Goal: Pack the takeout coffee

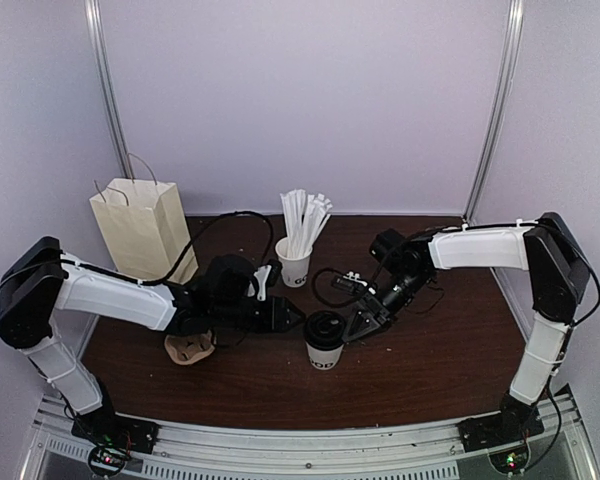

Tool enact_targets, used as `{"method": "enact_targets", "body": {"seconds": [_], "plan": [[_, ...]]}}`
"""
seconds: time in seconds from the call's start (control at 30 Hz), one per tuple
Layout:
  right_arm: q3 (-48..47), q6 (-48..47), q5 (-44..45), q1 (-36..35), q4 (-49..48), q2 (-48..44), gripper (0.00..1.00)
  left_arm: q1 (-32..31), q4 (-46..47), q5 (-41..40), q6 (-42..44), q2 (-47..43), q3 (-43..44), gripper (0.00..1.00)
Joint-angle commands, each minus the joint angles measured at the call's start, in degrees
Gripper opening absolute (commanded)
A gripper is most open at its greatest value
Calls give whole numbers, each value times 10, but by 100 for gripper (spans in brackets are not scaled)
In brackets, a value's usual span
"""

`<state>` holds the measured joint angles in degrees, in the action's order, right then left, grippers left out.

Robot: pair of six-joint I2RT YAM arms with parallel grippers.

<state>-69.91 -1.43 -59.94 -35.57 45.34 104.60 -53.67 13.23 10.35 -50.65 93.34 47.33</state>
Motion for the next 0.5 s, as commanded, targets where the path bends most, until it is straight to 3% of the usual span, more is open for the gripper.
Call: {"method": "enact_targets", "body": {"seconds": [0.0, 0.3, 0.47], "plan": [[2, -7, 112, 4, -12, 34, 45, -2, 40, 13, -2, 10, 18, 46], [0, -9, 110, 4, -10, 40, 45, -2, 43, 10, -13, 10, 21, 46], [-1, -9, 109, 4, -9, 43, 45, -2, 28, 11, -10, -10, 29, 52]]}}
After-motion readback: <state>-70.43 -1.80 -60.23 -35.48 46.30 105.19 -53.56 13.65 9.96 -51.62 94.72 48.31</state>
